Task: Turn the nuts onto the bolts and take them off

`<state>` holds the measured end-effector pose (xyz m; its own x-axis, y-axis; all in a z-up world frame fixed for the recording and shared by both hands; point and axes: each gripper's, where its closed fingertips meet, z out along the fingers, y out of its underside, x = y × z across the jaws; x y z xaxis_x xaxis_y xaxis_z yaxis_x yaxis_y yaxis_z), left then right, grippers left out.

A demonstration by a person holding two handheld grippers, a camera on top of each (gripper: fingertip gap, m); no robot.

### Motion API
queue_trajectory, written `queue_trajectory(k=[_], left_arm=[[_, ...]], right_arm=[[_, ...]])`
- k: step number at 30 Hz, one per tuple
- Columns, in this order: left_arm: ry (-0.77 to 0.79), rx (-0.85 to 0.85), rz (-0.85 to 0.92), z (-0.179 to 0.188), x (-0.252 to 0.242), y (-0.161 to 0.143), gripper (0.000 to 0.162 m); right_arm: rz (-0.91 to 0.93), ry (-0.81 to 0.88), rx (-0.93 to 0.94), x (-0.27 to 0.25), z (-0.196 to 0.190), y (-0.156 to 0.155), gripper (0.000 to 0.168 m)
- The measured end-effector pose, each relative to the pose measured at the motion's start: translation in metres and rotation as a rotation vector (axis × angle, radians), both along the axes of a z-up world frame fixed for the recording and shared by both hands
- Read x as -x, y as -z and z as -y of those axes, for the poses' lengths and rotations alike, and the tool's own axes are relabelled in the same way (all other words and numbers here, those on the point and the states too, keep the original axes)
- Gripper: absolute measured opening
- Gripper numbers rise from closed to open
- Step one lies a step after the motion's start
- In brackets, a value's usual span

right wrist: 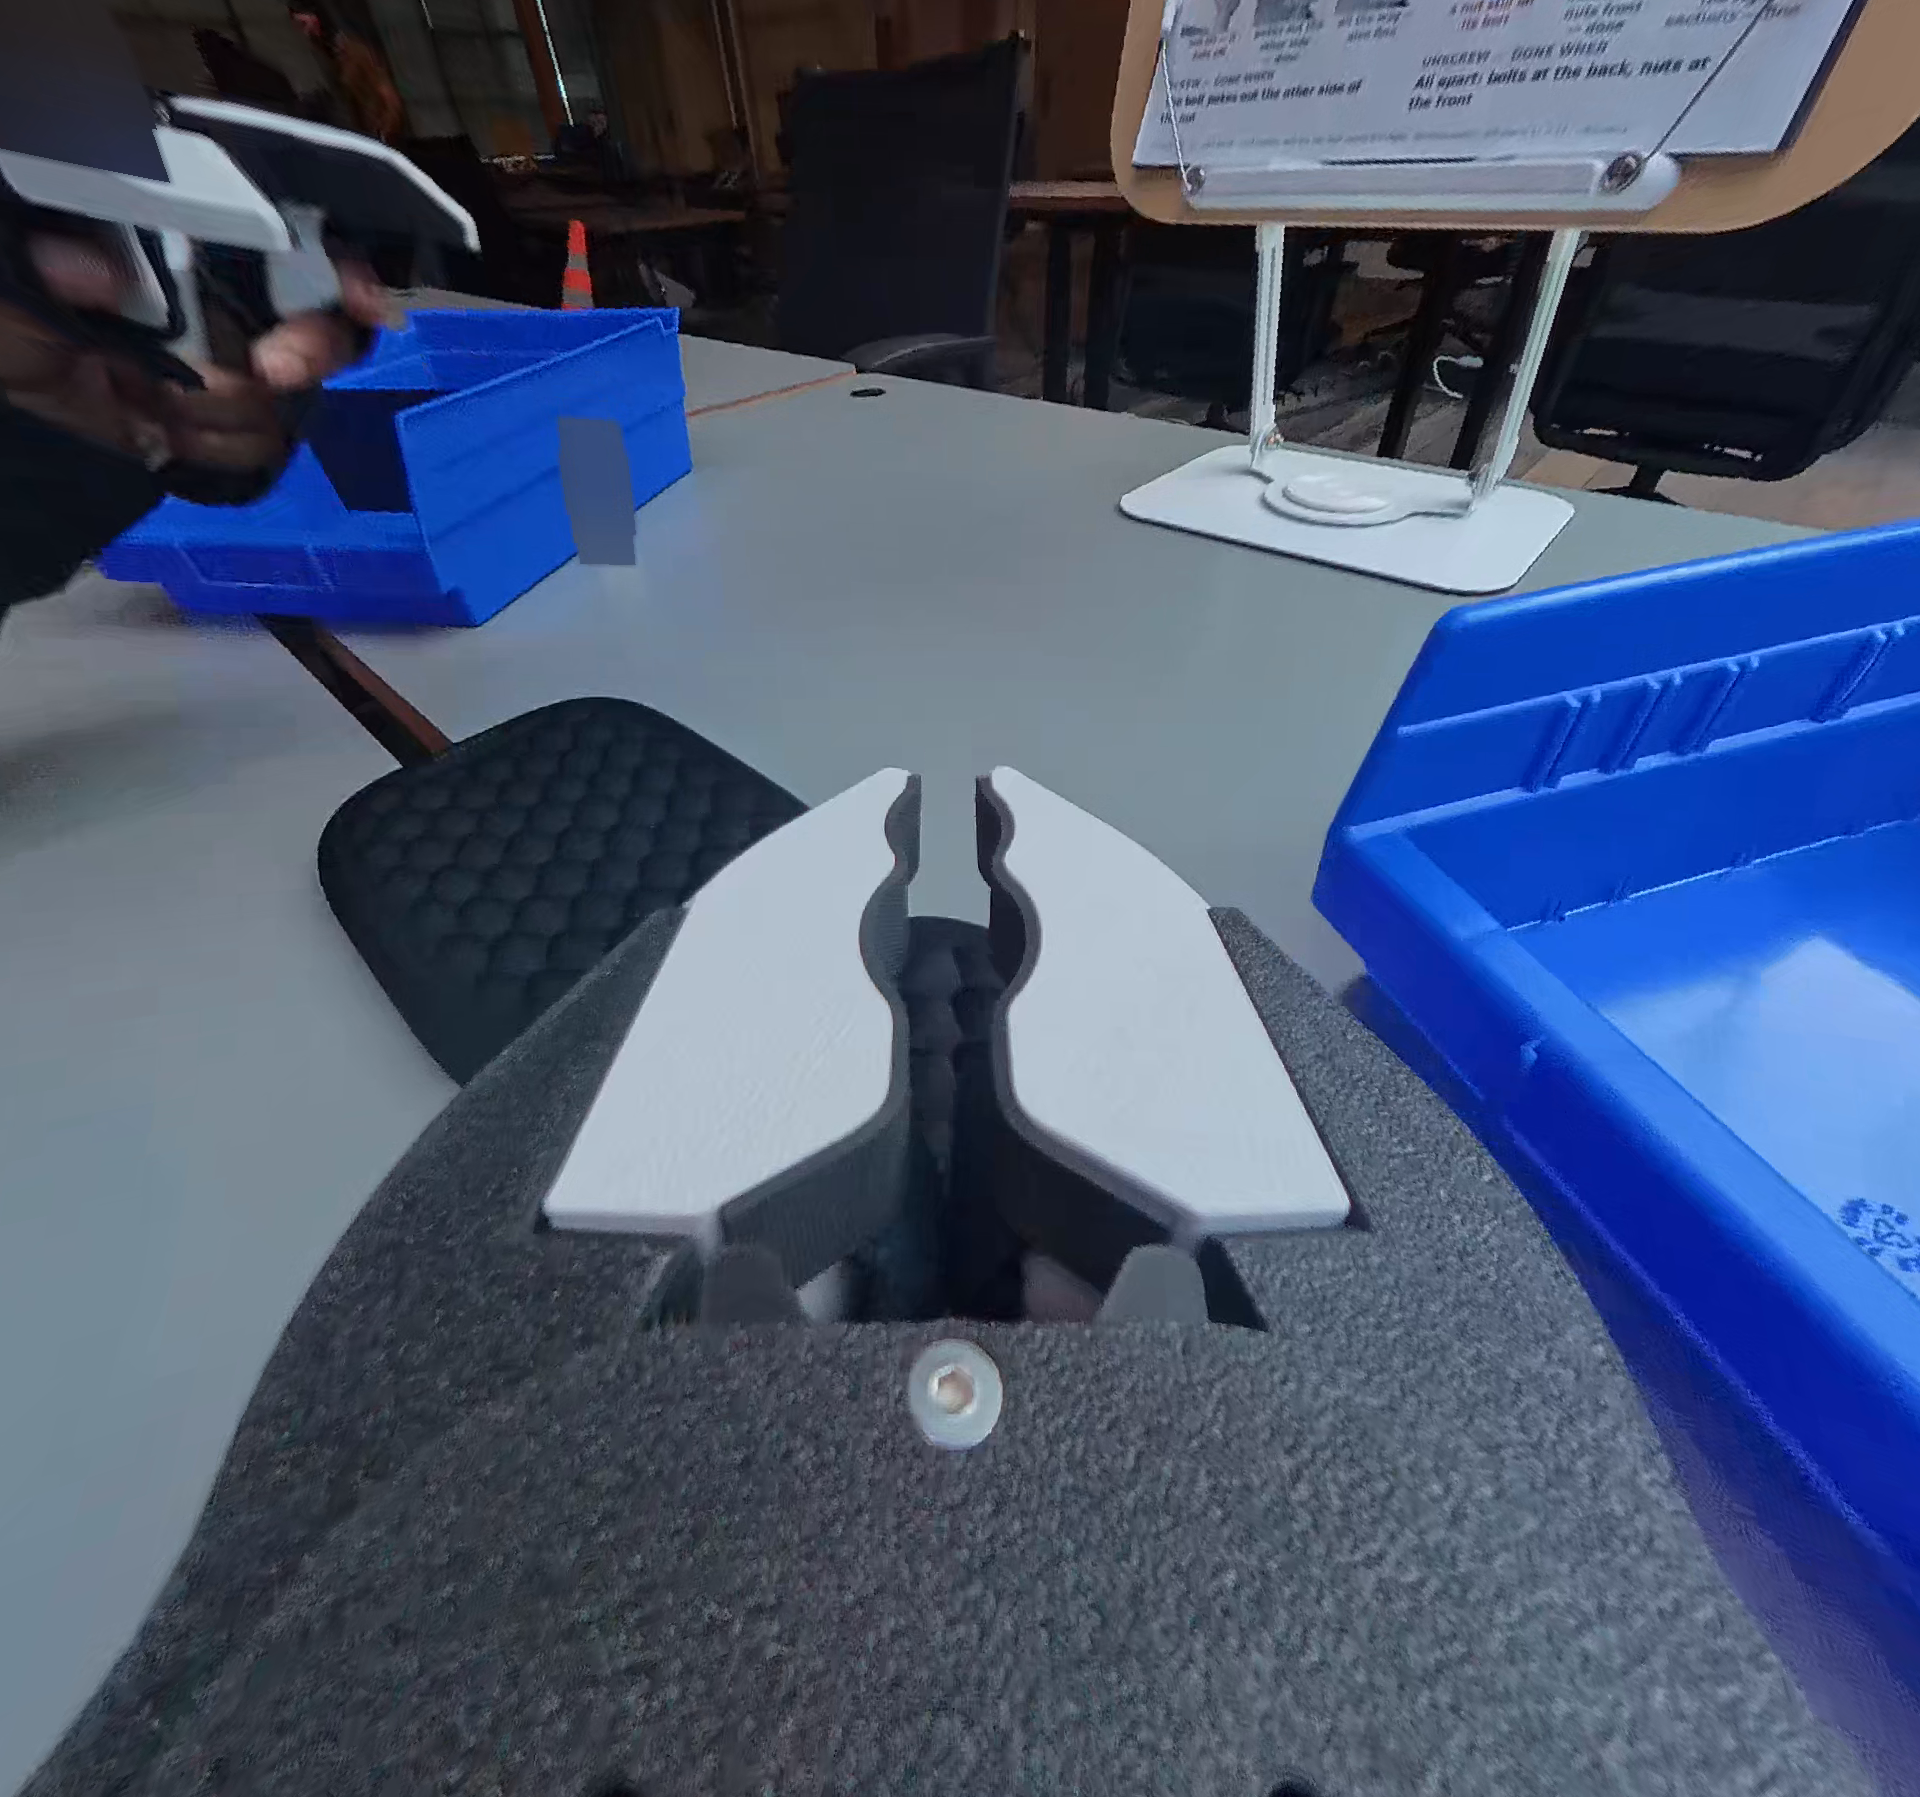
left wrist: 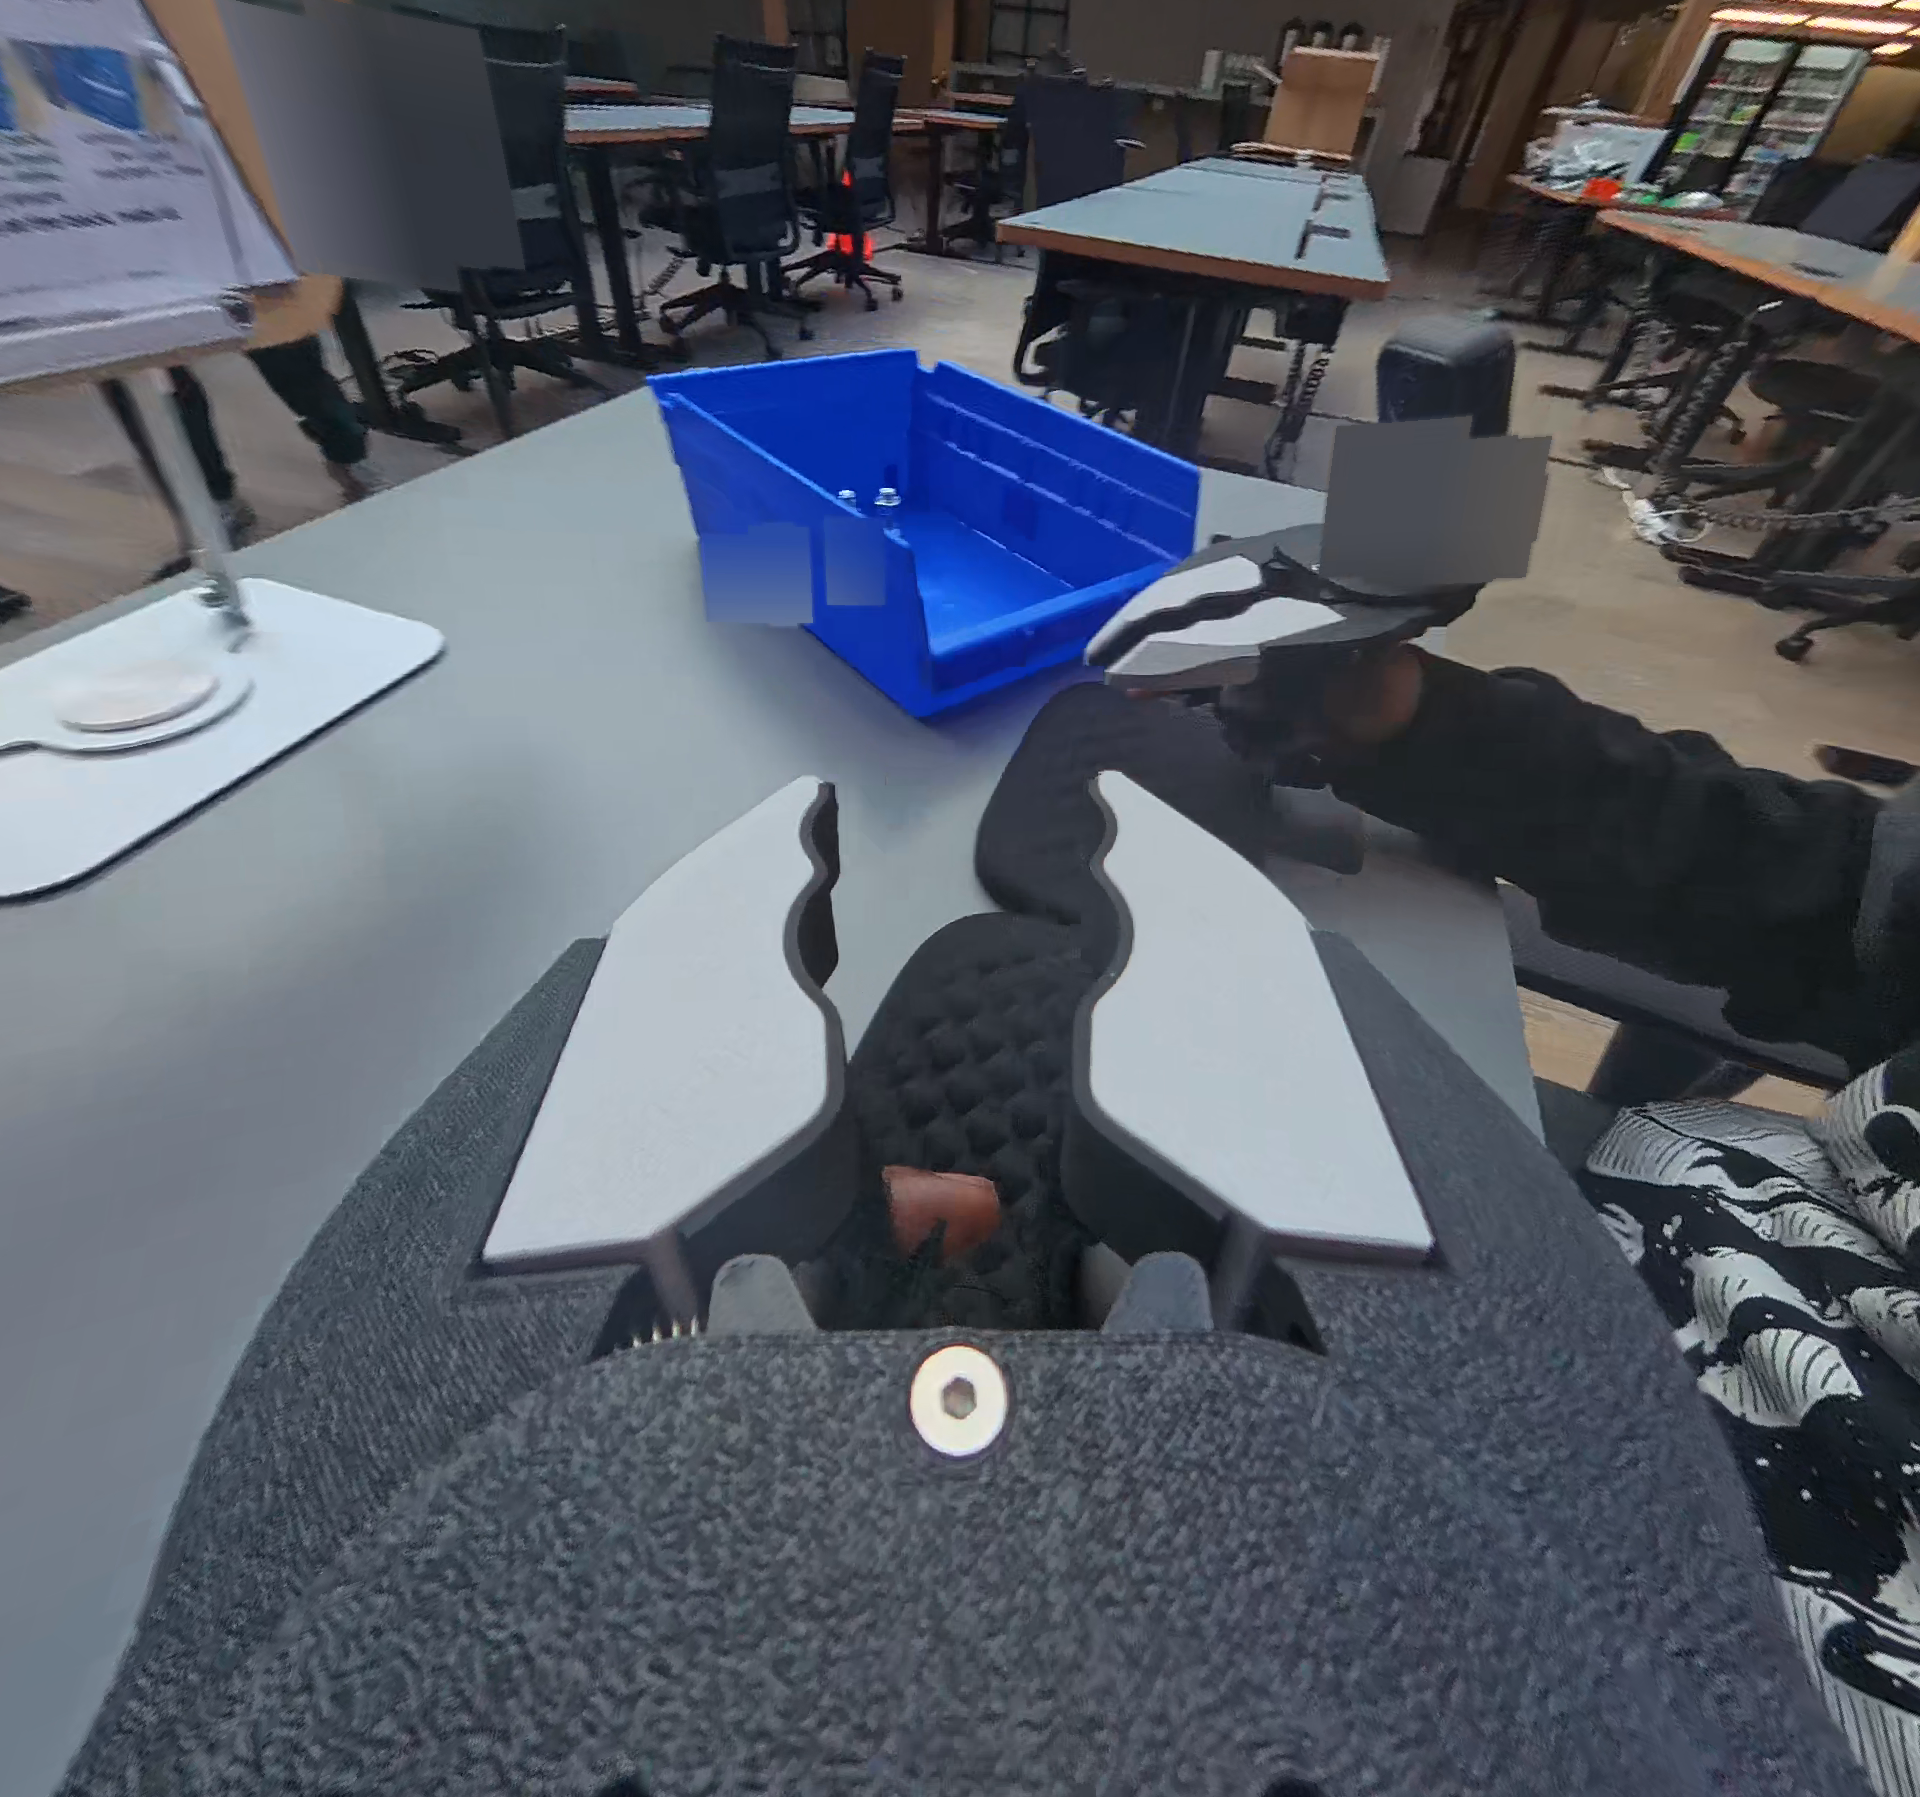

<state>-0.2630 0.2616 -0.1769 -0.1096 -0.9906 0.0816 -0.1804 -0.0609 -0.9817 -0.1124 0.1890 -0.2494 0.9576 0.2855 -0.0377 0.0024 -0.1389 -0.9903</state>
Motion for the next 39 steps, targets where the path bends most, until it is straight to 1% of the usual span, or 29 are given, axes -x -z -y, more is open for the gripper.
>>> queue_trajectory(k=[4,7,9,11,14,16,18,21,24,28,30,32,39], left_arm=[[-0.265,-0.101,-0.101,-0.062,0.073,-0.023,0.043],[-0.455,-0.138,-0.226,-0.114,0.136,-0.028,0.042],[-0.581,-0.126,-0.319,-0.152,0.178,-0.029,0.043],[-0.690,-0.079,-0.444,-0.189,0.219,-0.020,0.044],[-0.838,0.039,-0.639,-0.240,0.273,0.005,0.047],[-0.871,0.163,-0.780,-0.260,0.299,0.028,0.048],[-0.907,0.238,-0.843,-0.279,0.312,0.044,0.044],[-0.905,0.335,-0.926,-0.295,0.318,0.067,0.044],[-0.950,0.369,-1.022,-0.310,0.327,0.090,0.041],[-0.977,0.439,-1.095,-0.321,0.330,0.114,0.039],[-0.983,0.461,-1.141,-0.322,0.333,0.125,0.034],[-1.008,0.462,-1.162,-0.326,0.336,0.128,0.029],[-1.012,0.446,-1.258,-0.326,0.339,0.133,0.025]], right_arm=[[-0.026,-0.028,0.048,0.008,0.002,0.015,0.011],[-0.038,-0.028,0.047,0.007,0.002,0.014,0.011],[-0.053,-0.037,0.064,0.007,0.001,0.016,0.011],[-0.052,-0.031,0.071,0.007,0.000,0.018,0.011],[-0.033,-0.045,0.086,0.009,0.000,0.021,0.013],[-0.033,-0.047,0.103,0.010,-0.001,0.023,0.013],[-0.038,-0.048,0.116,0.009,-0.001,0.025,0.014],[-0.047,-0.053,0.123,0.010,-0.001,0.026,0.014],[-0.052,-0.054,0.121,0.009,-0.001,0.026,0.014],[-0.044,-0.053,0.131,0.010,-0.001,0.028,0.014],[-0.044,-0.049,0.137,0.009,-0.002,0.029,0.014],[-0.048,-0.048,0.136,0.009,-0.002,0.028,0.014],[-0.051,-0.047,0.137,0.009,-0.002,0.028,0.014]])
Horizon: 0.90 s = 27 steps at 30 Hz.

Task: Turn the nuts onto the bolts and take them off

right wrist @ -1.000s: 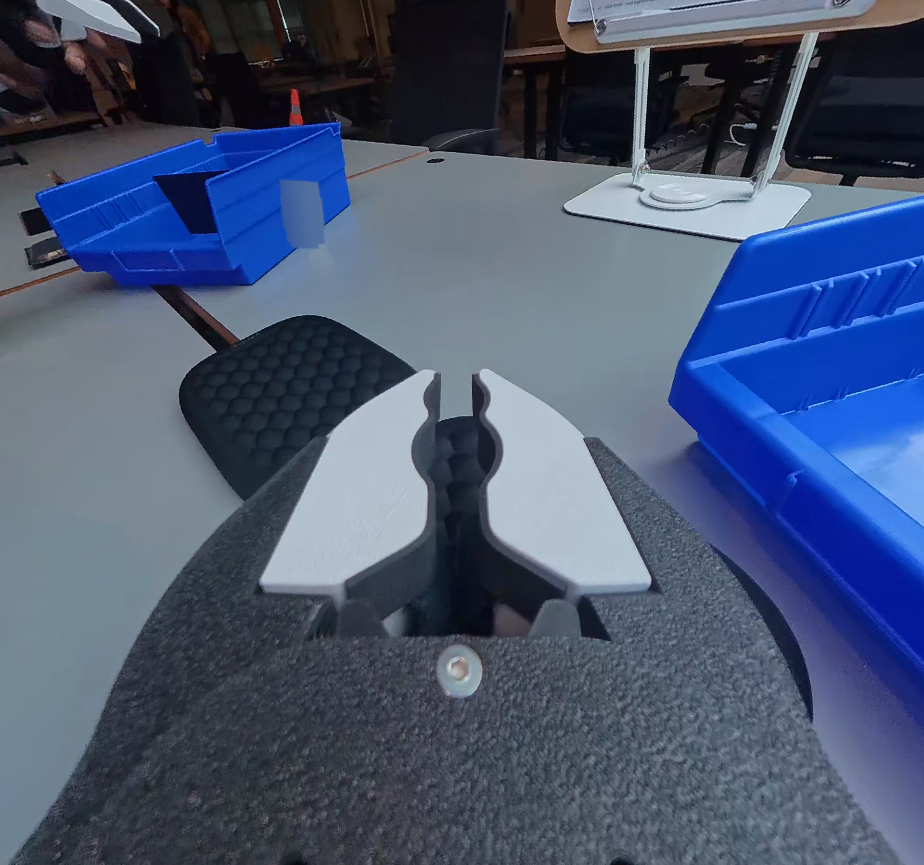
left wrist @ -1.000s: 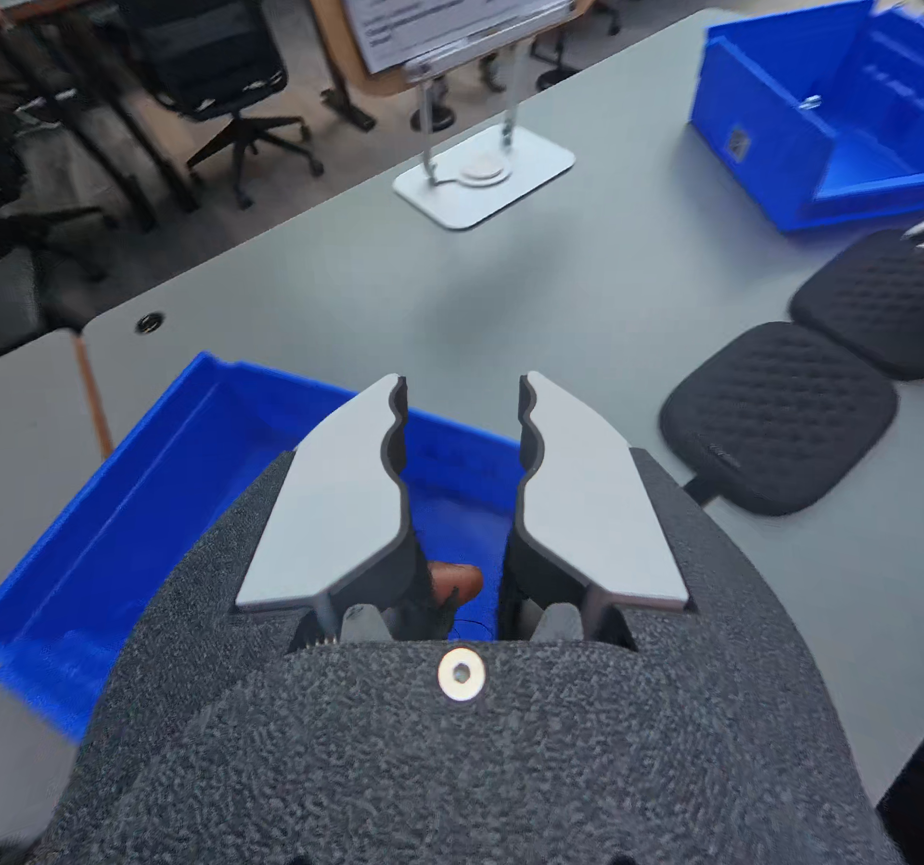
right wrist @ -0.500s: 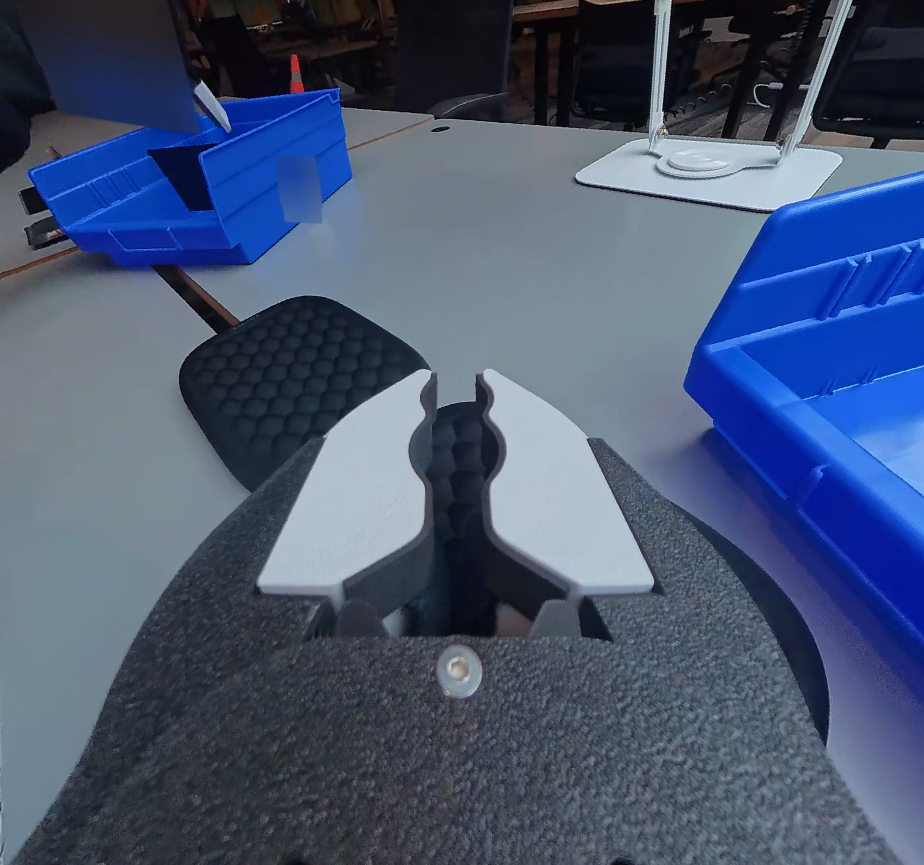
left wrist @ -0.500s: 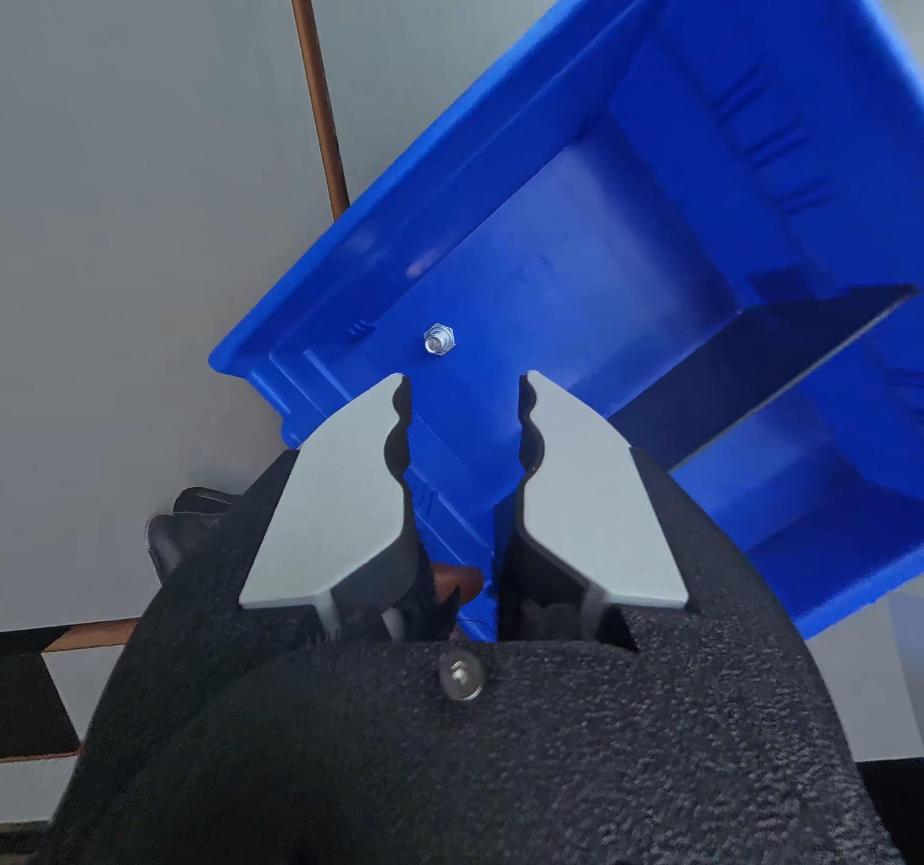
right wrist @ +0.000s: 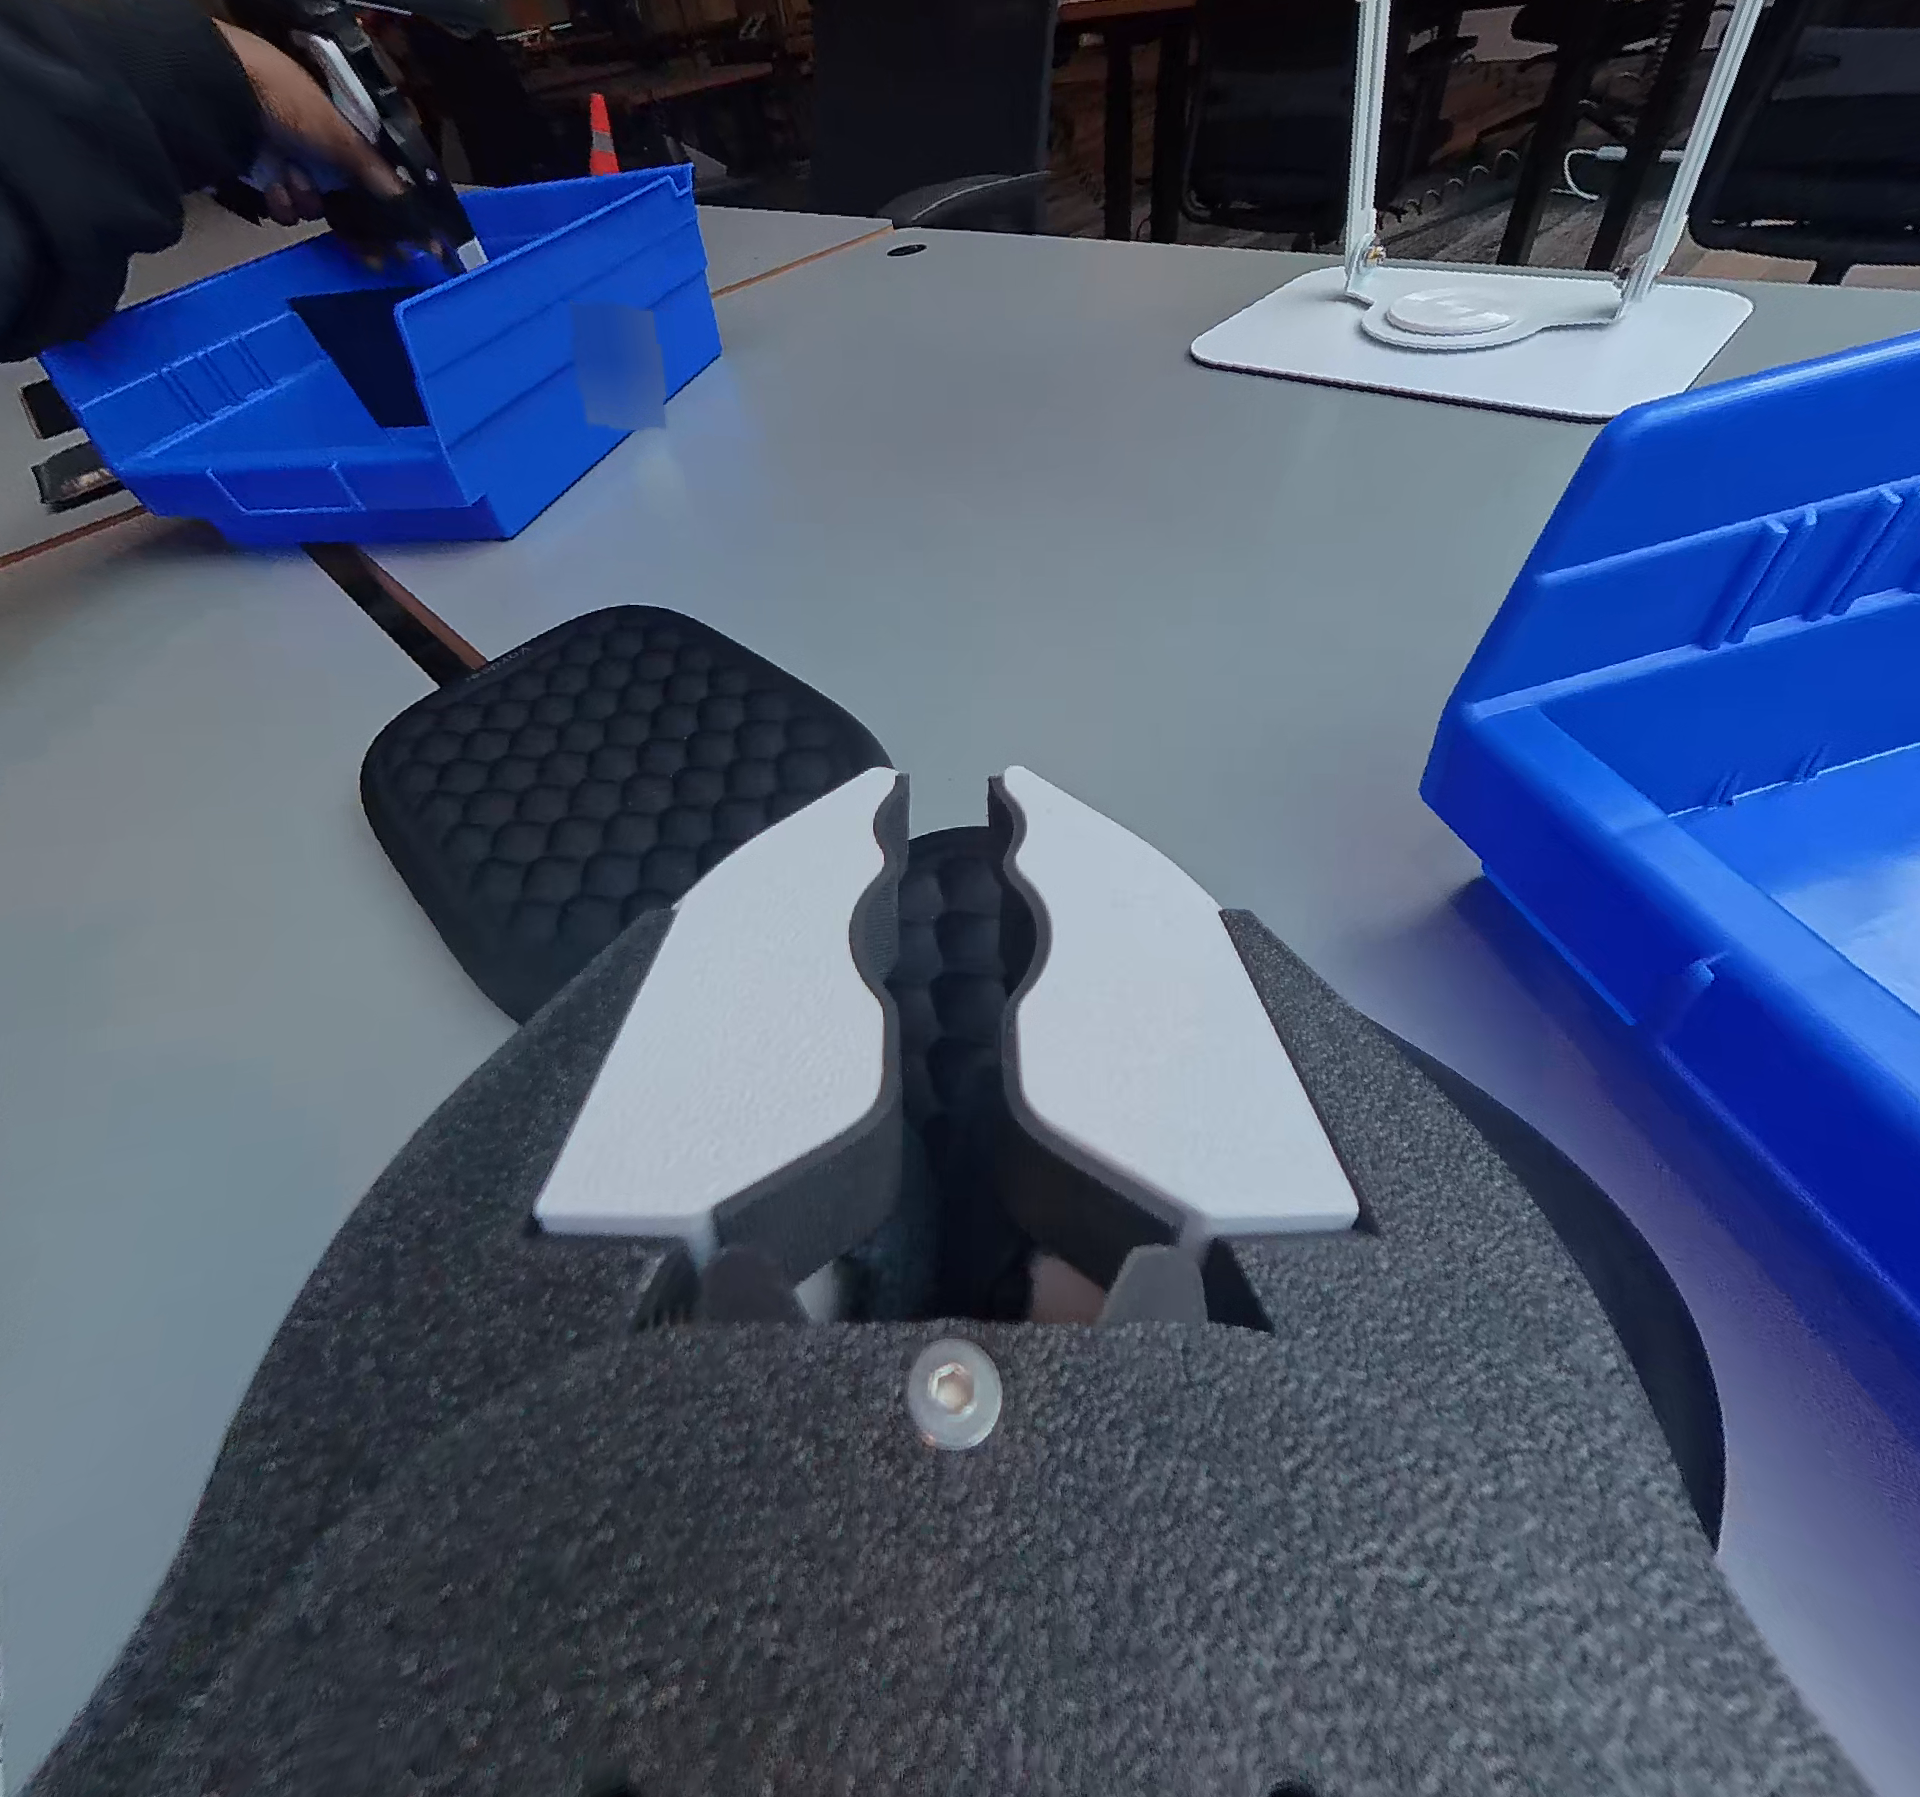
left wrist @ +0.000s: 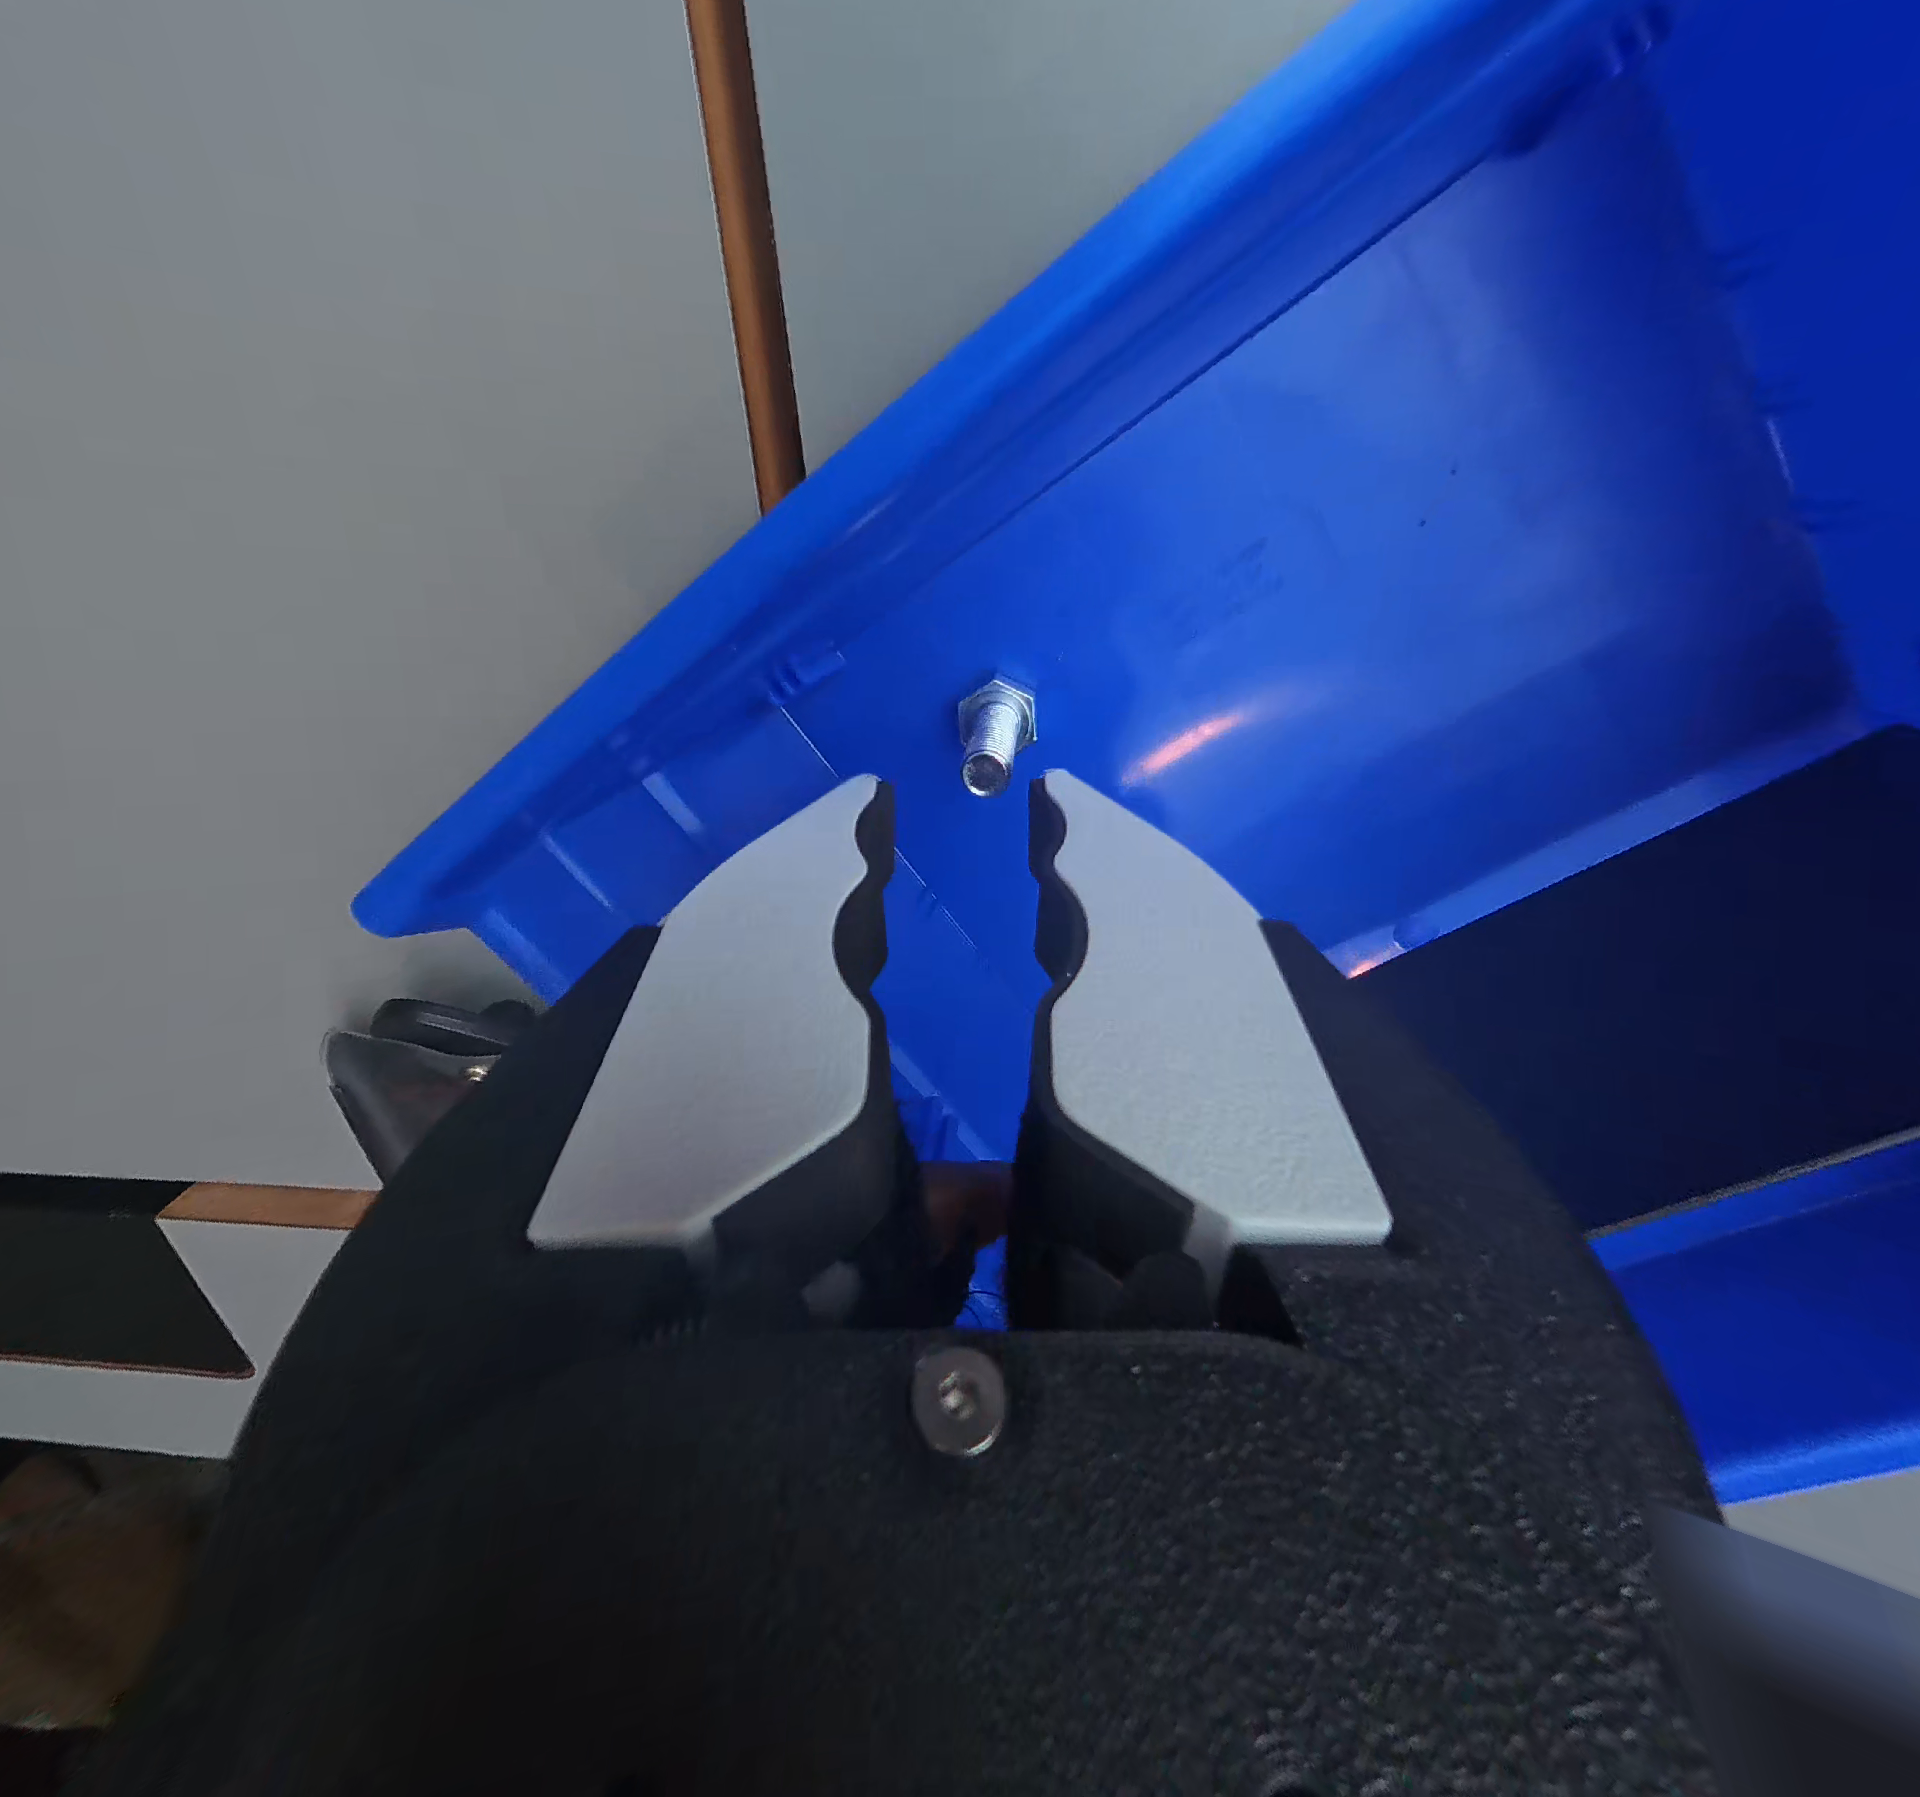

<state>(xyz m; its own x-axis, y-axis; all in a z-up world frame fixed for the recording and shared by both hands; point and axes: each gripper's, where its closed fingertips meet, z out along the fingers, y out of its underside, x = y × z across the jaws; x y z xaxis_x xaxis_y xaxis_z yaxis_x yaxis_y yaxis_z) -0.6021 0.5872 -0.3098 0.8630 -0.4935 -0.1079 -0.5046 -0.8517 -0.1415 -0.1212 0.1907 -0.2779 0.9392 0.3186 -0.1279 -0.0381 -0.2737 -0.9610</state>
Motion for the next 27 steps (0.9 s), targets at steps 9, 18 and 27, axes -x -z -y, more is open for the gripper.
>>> queue_trajectory(k=[9,18,27], left_arm=[[0.017,0.062,-0.035,0.005,-0.011,0.007,0.024],[-0.005,0.051,0.047,0.000,-0.010,0.013,0.010],[0.190,-0.116,0.093,0.006,-0.048,-0.056,0.009]], right_arm=[[-0.010,-0.001,-0.002,0.000,0.000,-0.001,0.013],[-0.014,-0.002,0.002,0.000,0.000,0.000,0.013],[-0.001,-0.005,0.018,0.001,0.000,0.002,0.012]])
